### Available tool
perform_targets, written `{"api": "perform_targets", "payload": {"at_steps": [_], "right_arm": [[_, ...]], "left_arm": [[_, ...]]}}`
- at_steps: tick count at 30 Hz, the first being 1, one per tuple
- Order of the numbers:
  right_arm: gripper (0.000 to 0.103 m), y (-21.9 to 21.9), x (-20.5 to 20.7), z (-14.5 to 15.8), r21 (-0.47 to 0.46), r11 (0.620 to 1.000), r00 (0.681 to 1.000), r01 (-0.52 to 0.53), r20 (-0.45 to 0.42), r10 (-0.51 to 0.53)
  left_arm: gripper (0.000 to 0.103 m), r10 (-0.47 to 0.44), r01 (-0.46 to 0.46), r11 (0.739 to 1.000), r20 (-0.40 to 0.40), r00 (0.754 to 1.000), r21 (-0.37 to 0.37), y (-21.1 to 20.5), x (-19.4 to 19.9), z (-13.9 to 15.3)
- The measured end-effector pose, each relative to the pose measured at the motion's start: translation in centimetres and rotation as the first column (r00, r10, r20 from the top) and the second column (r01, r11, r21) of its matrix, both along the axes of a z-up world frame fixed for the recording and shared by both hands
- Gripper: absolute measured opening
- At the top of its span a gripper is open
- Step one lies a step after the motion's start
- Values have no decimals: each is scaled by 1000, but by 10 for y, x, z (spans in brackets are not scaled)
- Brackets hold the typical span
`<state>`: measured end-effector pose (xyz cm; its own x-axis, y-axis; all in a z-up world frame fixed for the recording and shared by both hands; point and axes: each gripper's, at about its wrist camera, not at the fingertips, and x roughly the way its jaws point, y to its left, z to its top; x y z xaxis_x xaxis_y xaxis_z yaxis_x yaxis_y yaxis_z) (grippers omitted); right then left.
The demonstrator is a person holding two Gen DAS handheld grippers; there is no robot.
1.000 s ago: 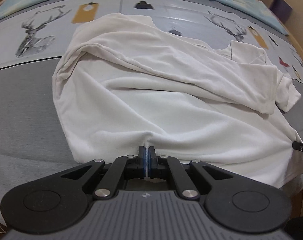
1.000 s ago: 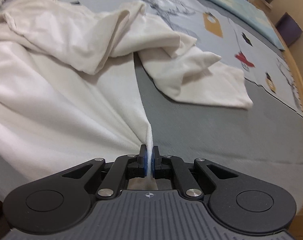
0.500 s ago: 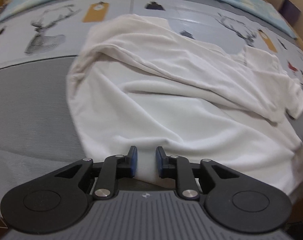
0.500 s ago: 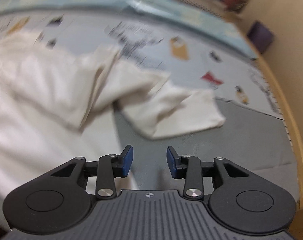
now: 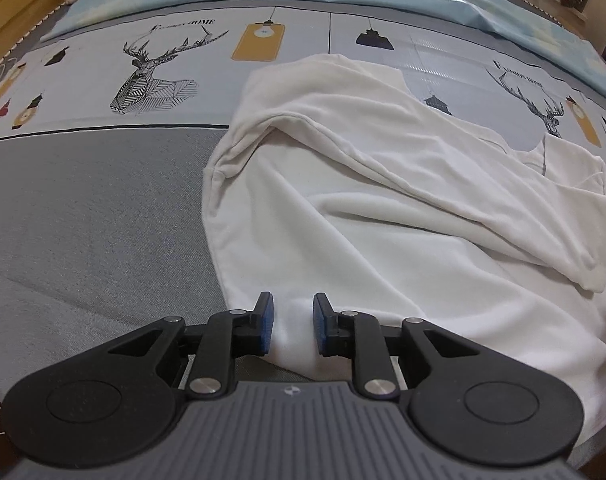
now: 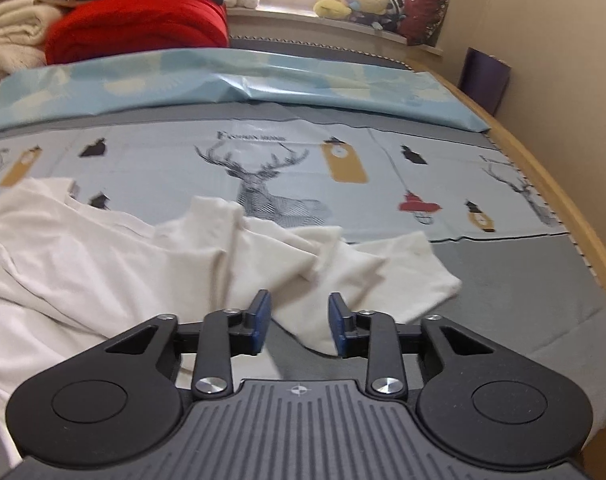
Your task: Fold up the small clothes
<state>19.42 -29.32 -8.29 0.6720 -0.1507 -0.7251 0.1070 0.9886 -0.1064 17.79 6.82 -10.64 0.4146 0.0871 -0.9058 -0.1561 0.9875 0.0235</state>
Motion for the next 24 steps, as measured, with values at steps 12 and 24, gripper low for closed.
{"api": "perform_targets", "payload": {"at_steps": [12, 24], "right_arm": [[31, 27, 27, -10, 224, 974, 998, 16, -66, -1], [51, 42, 62, -54, 196, 957, 949, 215, -272, -157]], "left_arm": [[23, 11, -11, 1000, 6, 1000, -6, 8, 0, 0], [23, 4, -4, 1000, 10, 1000, -22, 10, 0, 2]]}}
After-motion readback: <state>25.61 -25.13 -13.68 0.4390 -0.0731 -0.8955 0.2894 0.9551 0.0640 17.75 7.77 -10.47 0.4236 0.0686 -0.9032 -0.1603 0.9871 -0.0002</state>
